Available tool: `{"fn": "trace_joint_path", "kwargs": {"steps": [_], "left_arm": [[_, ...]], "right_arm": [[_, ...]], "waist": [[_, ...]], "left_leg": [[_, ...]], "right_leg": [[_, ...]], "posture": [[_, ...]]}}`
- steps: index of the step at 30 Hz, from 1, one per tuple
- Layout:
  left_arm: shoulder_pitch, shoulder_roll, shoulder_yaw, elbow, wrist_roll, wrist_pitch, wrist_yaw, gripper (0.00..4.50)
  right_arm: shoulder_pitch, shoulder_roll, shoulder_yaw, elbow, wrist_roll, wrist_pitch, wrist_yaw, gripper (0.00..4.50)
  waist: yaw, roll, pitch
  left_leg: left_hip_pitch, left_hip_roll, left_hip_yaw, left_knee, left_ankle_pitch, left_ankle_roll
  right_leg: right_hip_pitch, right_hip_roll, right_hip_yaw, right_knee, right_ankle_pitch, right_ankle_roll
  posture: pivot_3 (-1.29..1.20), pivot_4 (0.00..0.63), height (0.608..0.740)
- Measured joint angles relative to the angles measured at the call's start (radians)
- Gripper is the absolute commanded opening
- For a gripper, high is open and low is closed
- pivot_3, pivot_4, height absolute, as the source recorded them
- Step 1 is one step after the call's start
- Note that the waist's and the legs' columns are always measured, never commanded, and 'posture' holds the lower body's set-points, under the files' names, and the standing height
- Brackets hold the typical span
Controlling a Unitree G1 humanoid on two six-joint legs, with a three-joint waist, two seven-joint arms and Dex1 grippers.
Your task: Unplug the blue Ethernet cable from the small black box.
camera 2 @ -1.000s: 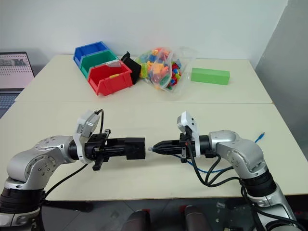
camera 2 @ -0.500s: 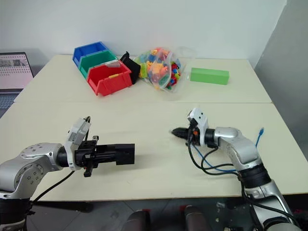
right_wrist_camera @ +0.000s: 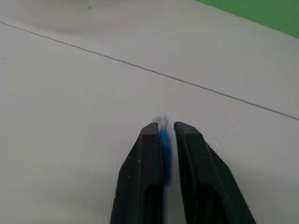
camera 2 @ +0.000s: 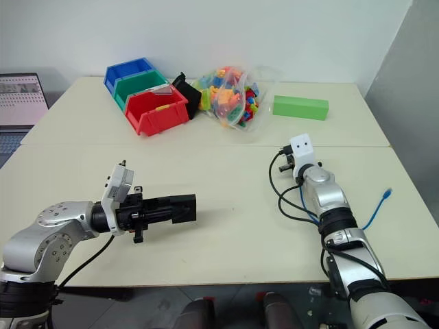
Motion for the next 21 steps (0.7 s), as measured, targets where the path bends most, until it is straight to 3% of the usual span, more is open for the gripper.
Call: {"fn": "trace_joint_path", "kwargs": {"steps": [4,8,16,21], "left_arm": [[-0.039,-0.068,0.004,0.069,0.032,-0.023,0.101,0.78],[-0.107,-0.146,0.022,0.185,0.134,-0.132,0.26,0.78],[-0.251,-0.241,0.035,0.555,0.412,-0.528,0.579,0.78],[-0.29,-0.277,0.043,0.746,0.475,-0.69,0.672,0.78]], "right_arm": [[0.027,-0.009,-0.027,-0.089,0.019,0.008,0.039,2.2],[0.074,-0.035,-0.032,-0.319,0.07,0.049,0.14,3.3],[0.192,-0.148,0.109,-0.839,0.287,0.288,0.502,3.3],[0.19,-0.163,0.158,-0.952,0.339,0.384,0.558,3.3]], "waist": [[0.002,0.001,0.0],[0.003,0.001,0.001],[0.007,0.001,0.001],[0.013,0.0,0.0]], "left_leg": [[0.0,0.0,-0.001,0.0,0.0,0.0],[0.0,0.0,-0.001,0.0,0.0,0.0],[0.0,0.0,-0.001,0.001,0.0,0.0],[0.0,-0.001,-0.001,0.002,0.0,0.0]], "right_leg": [[0.0,0.0,0.0,0.0,0.0,0.0],[0.0,0.0,-0.001,0.001,0.0,0.0],[0.001,0.0,-0.002,0.0,0.0,0.001],[0.001,0.0,-0.004,0.0,0.001,0.002]], "posture": [[0.0,0.15,0.74],[0.0,0.15,0.74],[0.0,0.15,0.74],[0.0,0.15,0.74]]}}
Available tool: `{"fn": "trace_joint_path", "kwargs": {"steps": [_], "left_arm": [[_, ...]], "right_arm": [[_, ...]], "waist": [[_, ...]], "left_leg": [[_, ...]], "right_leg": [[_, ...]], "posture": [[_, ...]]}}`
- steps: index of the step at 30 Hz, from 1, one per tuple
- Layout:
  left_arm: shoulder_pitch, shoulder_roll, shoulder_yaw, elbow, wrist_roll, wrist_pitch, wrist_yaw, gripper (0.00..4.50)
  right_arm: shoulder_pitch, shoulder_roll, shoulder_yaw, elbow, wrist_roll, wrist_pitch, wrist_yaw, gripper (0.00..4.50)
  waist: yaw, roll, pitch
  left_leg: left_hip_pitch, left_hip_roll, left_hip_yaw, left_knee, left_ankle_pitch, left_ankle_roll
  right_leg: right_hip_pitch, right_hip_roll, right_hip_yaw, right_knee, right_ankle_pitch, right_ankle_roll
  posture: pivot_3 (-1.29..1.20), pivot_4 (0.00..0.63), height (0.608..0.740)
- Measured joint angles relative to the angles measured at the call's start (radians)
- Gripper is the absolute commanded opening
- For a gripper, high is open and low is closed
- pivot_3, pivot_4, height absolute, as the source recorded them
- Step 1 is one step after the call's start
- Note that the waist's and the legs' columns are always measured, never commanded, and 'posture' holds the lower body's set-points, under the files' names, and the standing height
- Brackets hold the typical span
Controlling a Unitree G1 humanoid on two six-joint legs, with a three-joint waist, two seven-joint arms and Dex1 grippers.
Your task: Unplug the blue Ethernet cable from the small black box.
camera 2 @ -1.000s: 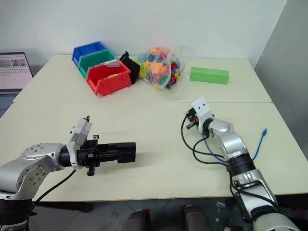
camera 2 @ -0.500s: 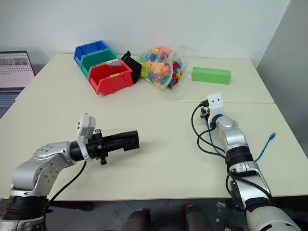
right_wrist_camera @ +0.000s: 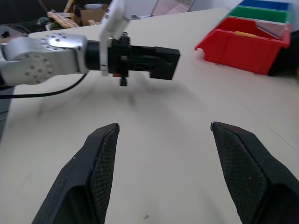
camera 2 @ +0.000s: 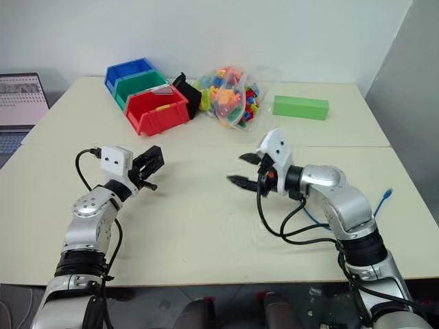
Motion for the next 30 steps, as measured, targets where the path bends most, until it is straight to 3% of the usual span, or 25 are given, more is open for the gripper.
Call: {"fn": "trace_joint_path", "kwargs": {"steps": [5,7,11,13,19,20,25,30], "left_arm": [[-0.013,-0.017,0.011,0.084,-0.001,-0.041,0.013,0.78],[-0.017,-0.017,0.016,0.1,-0.002,-0.05,0.012,1.48],[0.001,-0.02,0.029,0.106,-0.038,-0.007,-0.019,2.21],[0.022,-0.022,0.037,0.103,-0.051,0.015,-0.035,2.82],[0.104,-0.016,0.046,-0.052,-0.076,0.135,-0.037,3.99],[0.118,-0.013,0.046,-0.084,-0.078,0.164,-0.032,4.36],[0.263,0.04,0.055,-0.322,-0.105,0.329,-0.038,4.36],[0.449,0.231,0.066,-0.597,-0.114,0.478,-0.136,4.36]], "right_arm": [[-0.008,0.0,0.016,0.003,-0.014,0.017,-0.004,3.3],[-0.009,0.001,0.017,0.004,-0.02,0.017,-0.01,3.34],[-0.013,0.002,0.032,0.006,-0.041,0.016,-0.014,3.34],[-0.013,0.003,0.034,0.007,-0.048,0.016,-0.014,3.34],[-0.011,0.009,0.036,0.007,-0.051,0.015,-0.019,3.34],[-0.009,0.009,0.036,0.007,-0.05,0.015,-0.02,3.34],[0.068,0.017,0.029,-0.017,-0.047,0.021,-0.046,3.34],[0.17,-0.009,-0.015,-0.034,-0.044,0.029,-0.068,3.34]], "waist": [[0.003,0.0,0.0],[0.003,0.0,0.0],[0.0,0.0,0.0],[0.001,0.0,0.0],[-0.001,0.0,0.0],[-0.001,0.0,0.0],[-0.007,-0.001,-0.001],[-0.011,0.0,0.0]], "left_leg": [[0.0,0.0,0.0,0.0,0.0,0.0],[0.0,0.0,0.0,0.0,0.0,0.0],[0.0,0.0,0.0,0.0,0.0,0.0],[0.0,0.0,0.0,0.0,0.0,0.0],[0.0,0.0,0.0,0.0,0.0,0.0],[0.0,0.0,-0.001,0.0,0.0,0.0],[0.0,0.001,0.0,-0.001,0.0,0.0],[0.001,0.001,-0.002,-0.002,0.0,0.0]], "right_leg": [[0.0,0.0,-0.001,0.0,0.0,0.0],[0.0,0.0,-0.001,0.0,0.0,0.0],[0.0,0.0,-0.001,0.0,0.0,0.0],[0.0,0.0,-0.001,0.0,0.0,0.0],[0.0,0.0,-0.001,0.0,0.0,0.0],[0.0,0.0,-0.001,0.0,0.0,0.0],[0.0,0.0,0.001,0.0,0.0,0.0],[0.0,0.0,0.002,0.0,-0.002,0.003]], "posture": [[0.0,0.15,0.74],[0.0,0.15,0.74],[0.0,0.15,0.74],[0.0,0.15,0.74],[0.0,0.15,0.74],[0.0,0.15,0.74],[0.0,0.15,0.74],[0.0,0.15,0.74]]}}
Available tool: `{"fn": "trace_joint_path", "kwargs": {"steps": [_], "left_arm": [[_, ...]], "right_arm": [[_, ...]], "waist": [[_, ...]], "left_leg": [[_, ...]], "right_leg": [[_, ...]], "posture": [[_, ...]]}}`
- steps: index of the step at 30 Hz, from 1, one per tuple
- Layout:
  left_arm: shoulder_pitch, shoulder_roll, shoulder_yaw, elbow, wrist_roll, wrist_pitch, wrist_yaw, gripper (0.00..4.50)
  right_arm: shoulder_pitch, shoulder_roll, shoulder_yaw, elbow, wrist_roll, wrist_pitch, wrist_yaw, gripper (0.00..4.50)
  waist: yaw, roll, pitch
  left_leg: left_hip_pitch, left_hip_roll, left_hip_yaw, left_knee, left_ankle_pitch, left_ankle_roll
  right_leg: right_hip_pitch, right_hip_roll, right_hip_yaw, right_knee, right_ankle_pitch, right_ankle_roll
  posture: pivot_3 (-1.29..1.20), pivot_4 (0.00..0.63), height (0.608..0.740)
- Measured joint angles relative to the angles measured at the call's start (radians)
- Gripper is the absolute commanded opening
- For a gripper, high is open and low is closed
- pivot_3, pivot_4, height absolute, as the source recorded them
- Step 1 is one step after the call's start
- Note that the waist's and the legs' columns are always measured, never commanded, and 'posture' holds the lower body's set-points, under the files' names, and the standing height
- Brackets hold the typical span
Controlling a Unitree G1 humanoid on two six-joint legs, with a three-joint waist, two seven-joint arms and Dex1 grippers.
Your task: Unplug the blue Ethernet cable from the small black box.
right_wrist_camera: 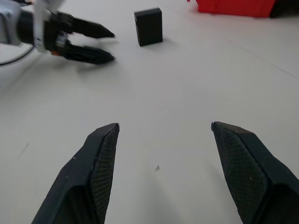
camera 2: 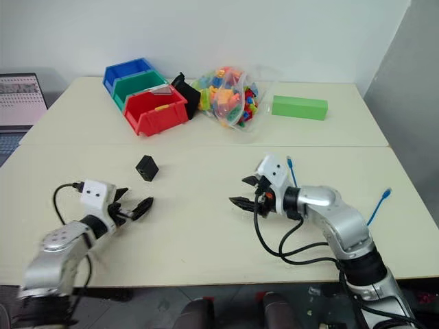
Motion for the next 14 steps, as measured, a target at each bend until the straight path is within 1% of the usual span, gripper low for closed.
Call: {"fn": "trace_joint_path", "kwargs": {"steps": [2,8,11,14], "left_arm": [[0.036,0.053,0.027,-0.069,-0.043,0.03,-0.075,4.36],[0.056,0.185,0.096,-0.127,-0.132,0.126,-0.222,4.36],[0.046,0.224,0.111,-0.149,-0.165,0.174,-0.261,4.36],[0.031,0.228,0.116,-0.154,-0.184,0.198,-0.272,4.36]], "right_arm": [[0.019,-0.025,-0.031,-0.008,0.014,-0.004,0.013,3.34],[0.062,-0.124,-0.113,-0.015,0.074,-0.011,0.082,3.34],[0.064,-0.165,-0.149,-0.016,0.095,-0.011,0.112,3.34],[0.064,-0.178,-0.161,-0.016,0.106,-0.013,0.12,3.34]], "waist": [[0.004,0.001,0.0],[0.002,0.001,0.001],[0.001,0.001,0.001],[0.001,0.001,0.001]], "left_leg": [[0.001,-0.001,0.001,0.0,0.0,0.0],[0.001,0.0,0.001,0.0,0.0,0.0],[0.001,0.0,0.001,-0.001,0.0,0.0],[0.001,0.0,0.001,-0.001,0.0,0.0]], "right_leg": [[0.001,0.0,0.0,0.0,0.0,0.0],[0.0,0.0,0.0,-0.001,-0.001,-0.001],[0.0,0.0,0.0,-0.001,-0.001,-0.001],[0.0,0.0,0.0,-0.001,-0.001,-0.001]], "posture": [[0.0,0.15,0.74],[0.0,0.15,0.74],[0.0,0.15,0.74],[0.0,0.15,0.74]]}}
